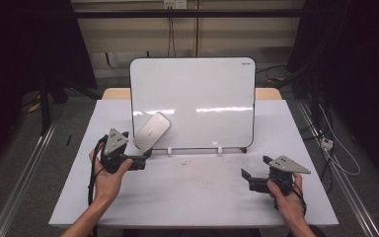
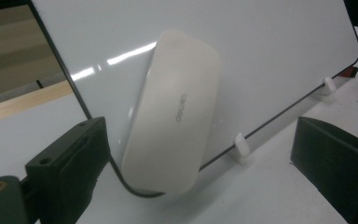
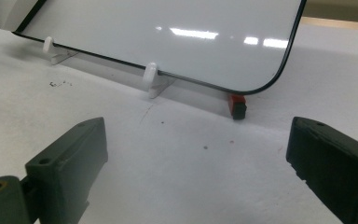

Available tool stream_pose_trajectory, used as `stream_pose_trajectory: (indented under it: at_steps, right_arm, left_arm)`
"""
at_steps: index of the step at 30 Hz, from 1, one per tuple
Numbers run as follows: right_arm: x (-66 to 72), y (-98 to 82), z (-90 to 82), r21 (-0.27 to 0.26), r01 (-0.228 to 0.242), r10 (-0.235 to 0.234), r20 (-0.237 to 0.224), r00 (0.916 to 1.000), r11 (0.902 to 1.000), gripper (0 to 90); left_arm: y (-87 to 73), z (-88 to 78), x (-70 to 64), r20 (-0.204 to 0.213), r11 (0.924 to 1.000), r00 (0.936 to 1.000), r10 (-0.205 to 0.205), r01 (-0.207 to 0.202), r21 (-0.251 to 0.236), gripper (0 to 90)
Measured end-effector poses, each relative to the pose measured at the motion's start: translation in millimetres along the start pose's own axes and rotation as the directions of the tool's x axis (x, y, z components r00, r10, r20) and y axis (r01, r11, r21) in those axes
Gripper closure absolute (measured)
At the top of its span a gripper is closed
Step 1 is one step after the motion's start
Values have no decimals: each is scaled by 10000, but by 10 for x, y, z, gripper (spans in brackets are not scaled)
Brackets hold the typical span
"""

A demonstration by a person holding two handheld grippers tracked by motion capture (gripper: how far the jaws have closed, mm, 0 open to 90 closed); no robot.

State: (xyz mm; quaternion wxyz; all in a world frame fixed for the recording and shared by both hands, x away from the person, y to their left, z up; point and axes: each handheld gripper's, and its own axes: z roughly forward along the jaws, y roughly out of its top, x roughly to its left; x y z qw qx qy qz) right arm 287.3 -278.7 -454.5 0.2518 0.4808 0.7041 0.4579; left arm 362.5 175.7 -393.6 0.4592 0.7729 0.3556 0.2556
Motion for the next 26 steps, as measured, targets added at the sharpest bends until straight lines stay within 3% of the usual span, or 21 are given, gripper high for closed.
stream_pose_trajectory:
  at_steps: [2, 6, 12, 19, 23, 26]
  right_arm:
    - [9, 0, -5, -12, -1, 1, -14, 10000, 10000, 52]
    - [7, -1, -7, -6, 3, -3, 14, 10000, 10000, 52]
    - [9, -2, 2, 2, 89, -89, 6, 10000, 10000, 52]
    - [9, -10, -13, 5, 26, -26, 102, 9999, 10000, 52]
    - [13, -10, -28, -38, 85, -85, 114, 9999, 10000, 51]
    - [7, -8, -25, -19, -18, 18, 134, 9999, 10000, 51]
  left_arm:
    - [-40, -46, -6, -58, 10000, 9999, -89, 89, -6, 45]
    - [-135, -146, -25, -58, 9998, 9998, 183, -183, 63, 45]
    - [-259, -252, -57, -156, 9999, 9999, -15, 17, 126, 47]
    - [-516, -239, -58, -510, 9979, 9970, -581, 594, 246, 43]
    - [-558, -339, 16, -924, 9965, 9922, -840, 833, -111, 40]
    - [-558, -382, 43, -927, 9950, 9908, -991, 978, -184, 43]
